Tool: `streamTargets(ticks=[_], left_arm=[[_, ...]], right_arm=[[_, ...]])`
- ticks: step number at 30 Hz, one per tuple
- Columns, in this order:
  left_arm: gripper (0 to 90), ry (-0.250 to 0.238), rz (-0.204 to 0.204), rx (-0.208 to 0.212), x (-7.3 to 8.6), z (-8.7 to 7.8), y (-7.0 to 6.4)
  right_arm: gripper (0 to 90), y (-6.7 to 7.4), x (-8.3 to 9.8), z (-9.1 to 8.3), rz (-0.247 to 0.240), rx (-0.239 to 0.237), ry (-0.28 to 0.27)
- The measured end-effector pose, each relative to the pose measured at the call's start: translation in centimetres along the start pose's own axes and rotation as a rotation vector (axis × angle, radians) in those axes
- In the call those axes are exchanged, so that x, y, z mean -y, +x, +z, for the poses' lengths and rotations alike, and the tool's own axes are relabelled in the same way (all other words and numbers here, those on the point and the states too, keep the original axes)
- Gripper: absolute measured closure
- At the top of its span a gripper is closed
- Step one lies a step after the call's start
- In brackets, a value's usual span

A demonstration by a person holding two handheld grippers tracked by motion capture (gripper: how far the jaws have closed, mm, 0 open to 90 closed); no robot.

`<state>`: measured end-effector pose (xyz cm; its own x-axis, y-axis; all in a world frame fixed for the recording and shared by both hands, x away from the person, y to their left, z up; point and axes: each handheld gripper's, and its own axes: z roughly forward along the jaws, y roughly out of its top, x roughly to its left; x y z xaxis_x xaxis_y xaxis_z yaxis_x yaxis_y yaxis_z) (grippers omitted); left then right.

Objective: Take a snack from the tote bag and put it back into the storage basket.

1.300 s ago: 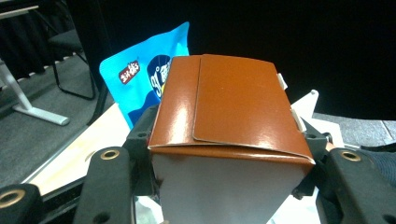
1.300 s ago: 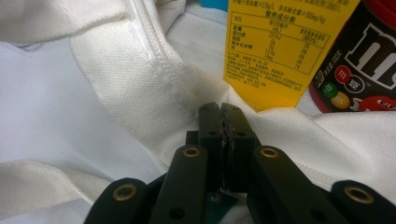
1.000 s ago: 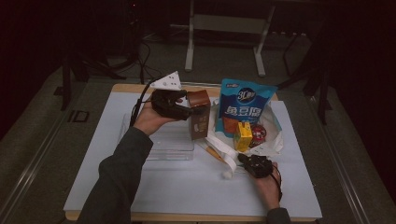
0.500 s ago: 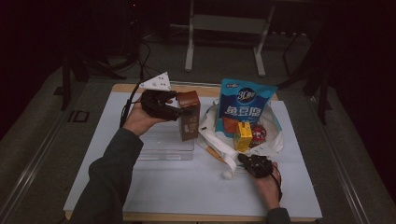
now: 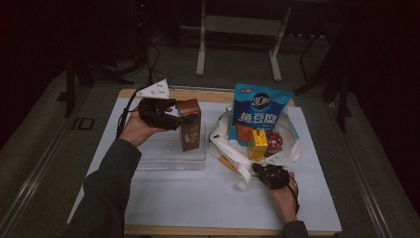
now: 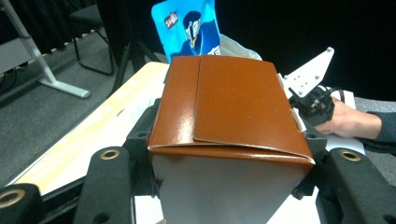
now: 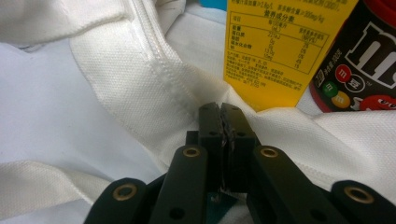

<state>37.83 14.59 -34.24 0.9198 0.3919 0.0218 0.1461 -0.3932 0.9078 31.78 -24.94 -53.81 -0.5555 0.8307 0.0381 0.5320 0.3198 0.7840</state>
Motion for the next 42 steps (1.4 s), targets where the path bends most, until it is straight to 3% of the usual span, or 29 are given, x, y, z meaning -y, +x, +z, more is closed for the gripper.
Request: streamTargets(ticks=[21, 25, 42], left_arm=[[42.8, 0.064, -0.025, -0.031, 3.1, -1.9, 1.0], [42.9, 0.072, -0.05, -0.048, 4.0, -2.4, 1.5], [42.8, 0.187, -0.05, -0.084, 6.1, -3.6, 1.9]], right_arm=[[87.9, 0.0, 0.0, 0.0, -0.001, -0.001, 0.0], [87.9, 0.0, 0.0, 0.0, -0.001, 0.0, 0.0], [87.9, 0.0, 0.0, 0.0, -0.002, 0.001, -0.001]])
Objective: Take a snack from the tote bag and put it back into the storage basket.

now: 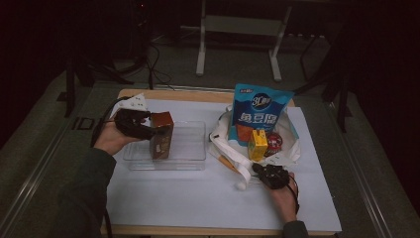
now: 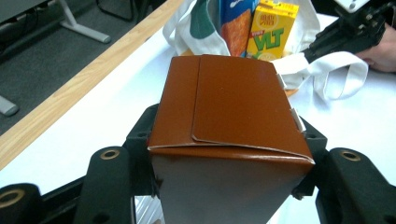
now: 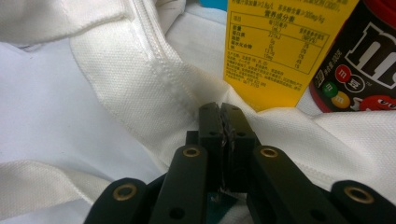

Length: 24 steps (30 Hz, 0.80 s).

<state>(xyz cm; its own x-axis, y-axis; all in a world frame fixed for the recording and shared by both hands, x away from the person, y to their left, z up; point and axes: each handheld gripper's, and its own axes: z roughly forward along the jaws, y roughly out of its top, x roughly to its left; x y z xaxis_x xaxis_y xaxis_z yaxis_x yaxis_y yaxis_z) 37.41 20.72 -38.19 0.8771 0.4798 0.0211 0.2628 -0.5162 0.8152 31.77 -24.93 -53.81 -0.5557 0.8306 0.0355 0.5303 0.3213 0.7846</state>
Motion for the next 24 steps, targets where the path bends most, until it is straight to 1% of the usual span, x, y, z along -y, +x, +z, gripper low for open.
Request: streamTargets(ticks=[3, 9, 14, 16, 20, 24], left_arm=[[42.8, 0.02, 0.007, -0.003, 0.09, -0.11, 0.01], [42.8, 0.066, 0.017, 0.01, 0.24, 0.1, -0.01], [42.8, 0.13, 0.042, 0.021, 0.27, 0.56, -0.1], [42.9, 0.128, 0.044, 0.022, 0.2, 0.56, -0.17], [42.8, 0.159, 0.067, 0.036, -0.12, 0.67, -0.35], [42.7, 0.188, 0.09, 0.062, -0.42, 0.83, -0.6]], right_arm=[[87.9, 0.04, 0.0, -0.01, 0.003, -0.001, 0.002], [87.9, 0.05, 0.0, -0.02, 0.002, 0.0, 0.002], [87.9, 0.02, 0.0, -0.01, 0.002, 0.0, 0.002], [87.8, 0.02, 0.0, -0.01, 0.001, 0.0, 0.001], [87.9, 0.03, 0.0, -0.01, 0.0, 0.001, 0.001], [87.8, 0.03, 0.0, -0.01, 0.001, 0.0, 0.002]])
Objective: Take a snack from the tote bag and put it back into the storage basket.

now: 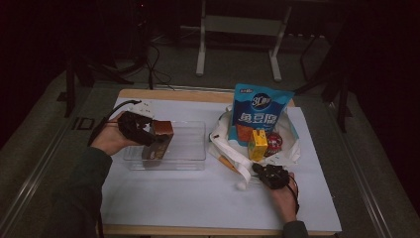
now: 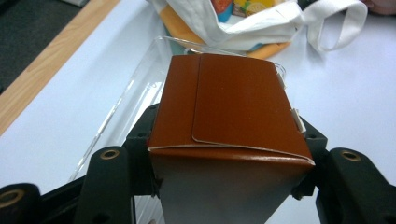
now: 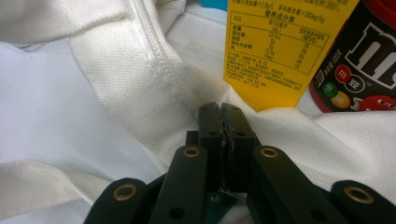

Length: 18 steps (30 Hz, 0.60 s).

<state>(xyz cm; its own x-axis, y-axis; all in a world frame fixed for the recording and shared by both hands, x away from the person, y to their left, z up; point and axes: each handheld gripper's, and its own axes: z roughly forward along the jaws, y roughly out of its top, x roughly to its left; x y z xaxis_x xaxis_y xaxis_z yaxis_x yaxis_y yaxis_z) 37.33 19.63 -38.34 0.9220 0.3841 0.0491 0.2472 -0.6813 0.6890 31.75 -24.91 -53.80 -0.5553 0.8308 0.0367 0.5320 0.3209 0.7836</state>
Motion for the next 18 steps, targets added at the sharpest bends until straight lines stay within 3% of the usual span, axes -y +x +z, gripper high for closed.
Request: streamTargets(ticks=[4, 12, 18], left_arm=[[42.1, 0.029, 0.012, 0.013, -0.7, 0.4, -0.2], [39.7, 0.011, 0.01, 0.04, -1.8, 2.5, -0.7], [38.6, 0.029, 0.022, 0.068, -2.7, 4.1, -1.0]], right_arm=[[87.8, 0.0, 0.0, 0.0, 0.0, 0.0, 0.0], [87.8, 0.0, 0.0, 0.0, 0.0, 0.0, -0.001], [87.8, 0.0, 0.0, 0.0, 0.001, 0.0, -0.001]])
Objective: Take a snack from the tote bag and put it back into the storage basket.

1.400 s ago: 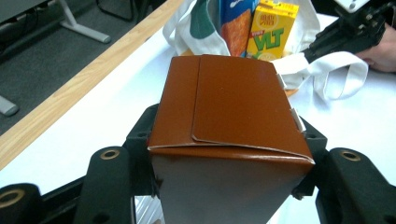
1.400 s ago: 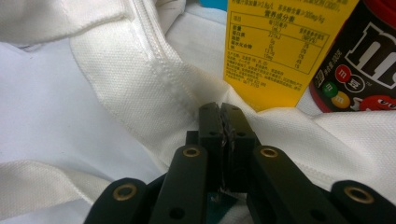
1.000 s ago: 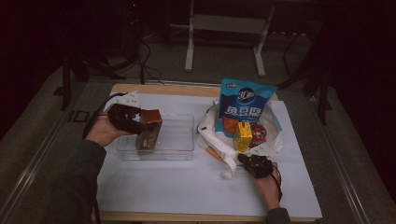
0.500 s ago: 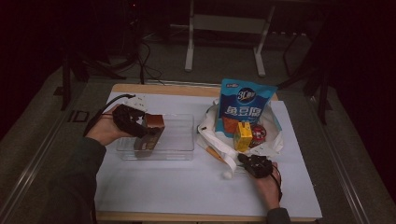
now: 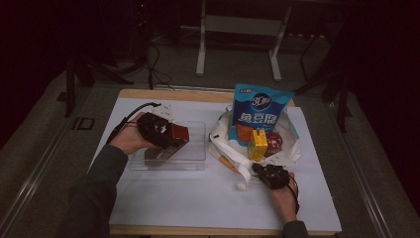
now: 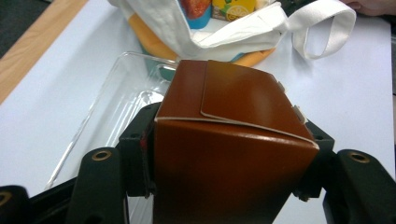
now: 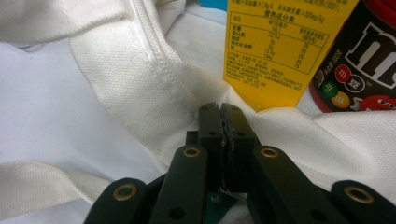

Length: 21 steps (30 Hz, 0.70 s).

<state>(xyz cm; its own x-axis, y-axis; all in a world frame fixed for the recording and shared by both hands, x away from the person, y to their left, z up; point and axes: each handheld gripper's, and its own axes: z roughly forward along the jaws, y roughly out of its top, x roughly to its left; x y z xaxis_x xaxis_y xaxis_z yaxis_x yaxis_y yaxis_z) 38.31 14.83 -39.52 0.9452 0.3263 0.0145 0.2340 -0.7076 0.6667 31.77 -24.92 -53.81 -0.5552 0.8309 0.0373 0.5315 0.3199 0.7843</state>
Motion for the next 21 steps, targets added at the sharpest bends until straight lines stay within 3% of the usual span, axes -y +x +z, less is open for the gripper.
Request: streamTargets(ticks=[11, 21], left_arm=[[36.9, 0.037, -0.002, 0.047, -1.1, 3.0, -0.3], [36.0, 0.125, 0.003, 0.064, -1.6, 5.6, -0.8]], right_arm=[[87.8, 0.0, 0.0, 0.0, 0.0, 0.0, 0.001], [87.8, 0.0, 0.0, 0.0, 0.0, 0.0, 0.002]])
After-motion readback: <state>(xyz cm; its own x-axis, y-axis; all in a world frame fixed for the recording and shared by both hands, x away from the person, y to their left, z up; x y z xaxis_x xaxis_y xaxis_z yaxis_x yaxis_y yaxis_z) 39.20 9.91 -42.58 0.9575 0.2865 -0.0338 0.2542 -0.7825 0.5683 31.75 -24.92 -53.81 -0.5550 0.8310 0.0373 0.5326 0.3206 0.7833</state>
